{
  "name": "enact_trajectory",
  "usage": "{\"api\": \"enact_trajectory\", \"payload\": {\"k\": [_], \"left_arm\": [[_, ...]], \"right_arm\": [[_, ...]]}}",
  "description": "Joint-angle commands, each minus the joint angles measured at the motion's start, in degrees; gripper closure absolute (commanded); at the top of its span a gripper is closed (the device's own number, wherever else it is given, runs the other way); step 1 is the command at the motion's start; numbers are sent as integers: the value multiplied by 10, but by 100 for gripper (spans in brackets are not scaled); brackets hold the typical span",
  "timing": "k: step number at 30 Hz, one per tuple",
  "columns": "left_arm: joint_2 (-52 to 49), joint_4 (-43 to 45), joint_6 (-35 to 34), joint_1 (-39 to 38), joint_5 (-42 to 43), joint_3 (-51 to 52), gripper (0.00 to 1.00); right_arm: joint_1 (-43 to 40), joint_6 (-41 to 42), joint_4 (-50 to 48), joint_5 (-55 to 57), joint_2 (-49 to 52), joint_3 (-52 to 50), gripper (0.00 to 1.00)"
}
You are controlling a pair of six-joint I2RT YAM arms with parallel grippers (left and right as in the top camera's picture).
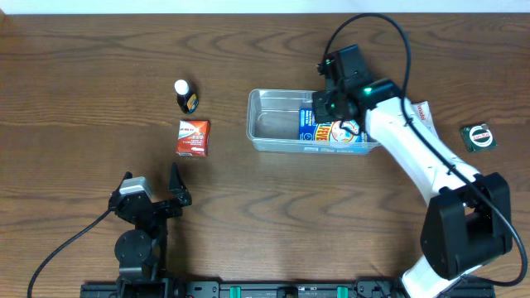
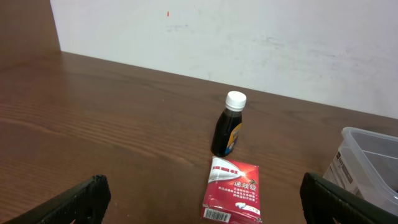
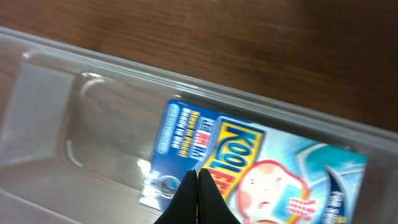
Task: Pack container
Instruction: 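Push the blue box flat with the right gripper, then release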
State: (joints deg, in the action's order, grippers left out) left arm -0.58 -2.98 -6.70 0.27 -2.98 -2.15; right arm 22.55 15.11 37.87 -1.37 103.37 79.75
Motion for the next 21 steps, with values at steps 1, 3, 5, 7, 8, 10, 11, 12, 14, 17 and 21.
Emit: {"api": "enact_trajectory", "payload": {"k": [1, 3, 5, 7, 8, 10, 11, 12, 14, 17, 21], "left_arm": [[3, -8, -5, 2, -7, 19, 2], [3, -8, -5, 2, -7, 19, 2], [3, -8, -5, 2, -7, 19, 2], [3, -8, -5, 2, -7, 19, 2], [3, -8, -5, 2, -7, 19, 2], [3, -8, -5, 2, -7, 19, 2], [3, -8, -5, 2, -7, 19, 2], [3, -8, -5, 2, -7, 19, 2], [3, -8, -5, 2, -7, 19, 2], [3, -8, -5, 2, -7, 19, 2], [3, -8, -5, 2, -7, 19, 2]], "right_arm": [[33, 85, -9, 42, -14, 3, 99], [53, 107, -18, 61, -11, 3, 99], [74, 129, -26, 83, -9, 3, 99], [94, 147, -35, 108, -2, 3, 99], [105, 149, -43, 118, 5, 3, 99], [114, 149, -52, 119, 15, 3, 99], [119, 153, -54, 119, 23, 3, 99], [120, 158, -54, 119, 30, 3, 99], [121, 166, -53, 119, 48, 3, 99], [118, 166, -57, 116, 73, 3, 99], [118, 166, -66, 110, 101, 3, 99]]}}
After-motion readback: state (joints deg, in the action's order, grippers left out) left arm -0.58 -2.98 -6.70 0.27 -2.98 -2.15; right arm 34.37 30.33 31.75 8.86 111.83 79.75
